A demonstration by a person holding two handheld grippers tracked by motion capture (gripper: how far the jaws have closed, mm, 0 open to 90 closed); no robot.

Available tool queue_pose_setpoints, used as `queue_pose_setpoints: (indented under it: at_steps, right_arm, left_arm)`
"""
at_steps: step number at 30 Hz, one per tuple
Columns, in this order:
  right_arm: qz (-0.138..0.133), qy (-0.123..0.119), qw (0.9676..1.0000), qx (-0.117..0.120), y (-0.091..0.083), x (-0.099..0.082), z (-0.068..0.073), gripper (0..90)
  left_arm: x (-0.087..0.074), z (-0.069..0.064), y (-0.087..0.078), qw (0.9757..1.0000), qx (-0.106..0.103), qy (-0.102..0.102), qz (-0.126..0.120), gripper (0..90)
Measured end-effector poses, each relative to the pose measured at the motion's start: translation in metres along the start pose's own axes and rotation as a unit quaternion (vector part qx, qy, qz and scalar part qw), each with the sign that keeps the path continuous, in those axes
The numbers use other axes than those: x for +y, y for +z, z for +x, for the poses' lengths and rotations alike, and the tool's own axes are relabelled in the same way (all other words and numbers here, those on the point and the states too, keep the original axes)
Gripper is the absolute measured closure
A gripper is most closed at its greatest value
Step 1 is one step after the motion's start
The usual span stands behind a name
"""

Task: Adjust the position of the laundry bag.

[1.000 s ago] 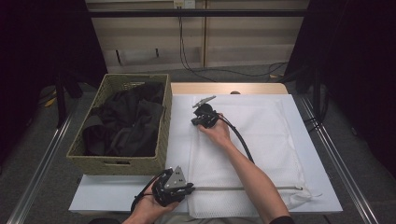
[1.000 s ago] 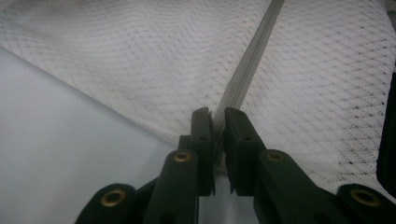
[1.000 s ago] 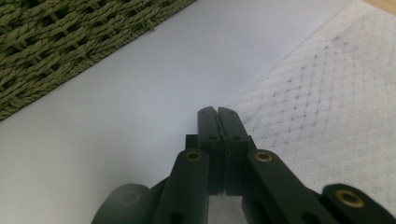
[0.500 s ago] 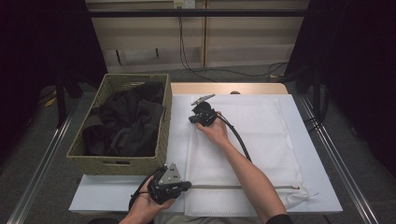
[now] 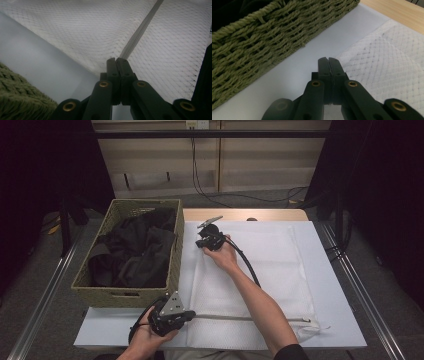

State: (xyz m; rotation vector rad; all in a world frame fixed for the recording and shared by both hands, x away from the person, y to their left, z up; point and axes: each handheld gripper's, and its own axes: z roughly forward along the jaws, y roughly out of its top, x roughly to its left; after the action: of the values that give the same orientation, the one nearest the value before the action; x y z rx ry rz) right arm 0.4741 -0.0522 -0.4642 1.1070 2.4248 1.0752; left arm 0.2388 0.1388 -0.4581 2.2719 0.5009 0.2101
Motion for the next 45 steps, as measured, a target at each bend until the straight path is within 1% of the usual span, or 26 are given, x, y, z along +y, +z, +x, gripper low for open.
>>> queue_pose_setpoints:
  at_steps: [2, 3, 5, 7, 10, 11, 12, 13, 14, 18, 21, 22, 23, 25, 28, 30, 32, 33, 34, 36, 37, 39, 41, 42, 43, 45]
  right_arm:
    - [0.001, -0.001, 1.0, -0.002, 0.002, 0.003, 0.002, 89.9]
    - [-0.003, -0.006, 1.0, 0.001, 0.004, 0.004, 0.003, 89.9]
    - [-0.003, -0.008, 1.0, 0.002, 0.006, 0.007, 0.005, 89.9]
    - [0.001, -0.011, 0.9999, 0.002, 0.009, 0.01, 0.006, 89.9]
    - [-0.002, -0.006, 1.0, 0.005, 0.013, 0.012, 0.007, 89.9]
    - [-0.001, -0.001, 1.0, 0.005, 0.014, 0.013, 0.009, 89.9]
    - [-0.002, -0.007, 0.9999, 0.008, 0.016, 0.013, 0.01, 89.9]
    - [-0.002, -0.006, 0.9999, 0.008, 0.018, 0.013, 0.013, 89.9]
    - [-0.004, -0.01, 0.9999, 0.011, 0.019, 0.014, 0.015, 89.9]
    - [-0.006, -0.005, 0.9999, 0.007, 0.023, 0.016, 0.022, 89.9]
    - [-0.006, -0.001, 1.0, 0.002, 0.026, 0.019, 0.026, 89.9]
    - [-0.006, 0.0, 1.0, 0.003, 0.027, 0.019, 0.027, 89.9]
    - [-0.007, -0.004, 1.0, 0.003, 0.028, 0.02, 0.029, 89.9]
    - [-0.007, -0.006, 1.0, 0.005, 0.03, 0.02, 0.03, 89.9]
    - [-0.004, -0.001, 1.0, 0.0, 0.032, 0.019, 0.03, 89.8]
    - [-0.004, -0.001, 1.0, 0.001, 0.034, 0.018, 0.029, 89.8]
    - [0.002, 0.0, 1.0, -0.002, 0.036, 0.018, 0.03, 89.8]
    - [-0.001, -0.006, 1.0, 0.001, 0.038, 0.017, 0.029, 89.7]
    - [0.001, -0.005, 1.0, 0.0, 0.038, 0.016, 0.03, 89.7]
    - [0.004, -0.005, 1.0, -0.001, 0.039, 0.015, 0.031, 89.3]
    - [0.005, -0.004, 1.0, 0.0, 0.039, 0.014, 0.031, 87.8]
    - [0.0, -0.002, 1.0, 0.005, 0.039, 0.014, 0.03, 78.3]
    - [-0.01, 0.021, 0.9995, 0.019, 0.035, 0.013, 0.026, 67.4]
    - [-0.009, 0.025, 0.9995, 0.015, 0.032, 0.012, 0.024, 63.3]
    - [-0.011, 0.021, 0.9996, 0.015, 0.03, 0.012, 0.023, 60.8]
    - [-0.012, 0.012, 0.9998, 0.013, 0.026, 0.01, 0.022, 56.3]
  left_arm:
    - [0.0, 0.001, -0.002, 1.0, 0.001, 0.0, 0.002, 89.6]
    - [-0.001, 0.001, -0.002, 0.9999, 0.0, -0.004, -0.009, 89.7]
    - [-0.001, 0.002, -0.004, 1.0, 0.003, -0.003, -0.001, 89.6]
    - [-0.002, 0.004, -0.006, 1.0, 0.006, -0.005, -0.003, 89.6]
    - [-0.003, 0.006, -0.008, 0.9998, 0.008, -0.016, -0.013, 89.7]
    - [-0.003, 0.006, -0.009, 0.9998, 0.008, -0.016, -0.007, 89.7]
    - [-0.004, 0.006, -0.009, 0.9999, 0.006, -0.009, 0.001, 89.7]
    - [-0.005, 0.005, -0.008, 0.9998, 0.006, -0.015, -0.008, 89.7]
    - [-0.006, 0.005, -0.009, 1.0, 0.005, -0.007, 0.001, 89.7]
    - [-0.009, 0.007, -0.012, 0.9998, 0.01, -0.019, -0.003, 89.7]
    - [-0.011, 0.01, -0.016, 0.9998, 0.014, -0.013, 0.008, 89.7]
    - [-0.013, 0.01, -0.016, 0.9997, 0.01, -0.02, 0.001, 89.7]
    - [-0.014, 0.011, -0.018, 0.9997, 0.015, -0.015, 0.01, 89.6]
    - [-0.016, 0.011, -0.016, 0.9997, 0.016, -0.018, -0.001, 89.6]
    - [-0.016, 0.014, -0.016, 0.9996, 0.016, -0.016, 0.018, 89.6]
    - [-0.017, 0.014, -0.014, 0.9993, 0.02, -0.026, 0.017, 89.6]
    - [-0.017, 0.014, -0.016, 0.9989, 0.025, -0.019, 0.035, 89.6]
    - [-0.018, 0.013, -0.015, 0.9989, 0.025, -0.027, 0.028, 89.6]
    - [-0.018, 0.013, -0.015, 0.9987, 0.025, -0.021, 0.039, 89.6]
    - [-0.018, 0.013, -0.014, 0.9986, 0.029, -0.029, 0.035, 89.5]
    - [-0.019, 0.013, -0.014, 0.9987, 0.025, -0.028, 0.035, 89.5]
    - [-0.02, 0.015, -0.014, 0.999, 0.019, -0.032, 0.027, 89.3]
    - [-0.021, 0.013, -0.013, 0.9991, 0.021, -0.029, 0.024, 88.3]
    - [-0.02, 0.013, -0.015, 0.9988, 0.024, -0.028, 0.032, 87.7]
    - [-0.02, 0.013, -0.015, 0.9991, 0.018, -0.028, 0.025, 86.1]
    - [-0.02, 0.012, -0.016, 0.9992, 0.017, -0.033, 0.012, 80.7]
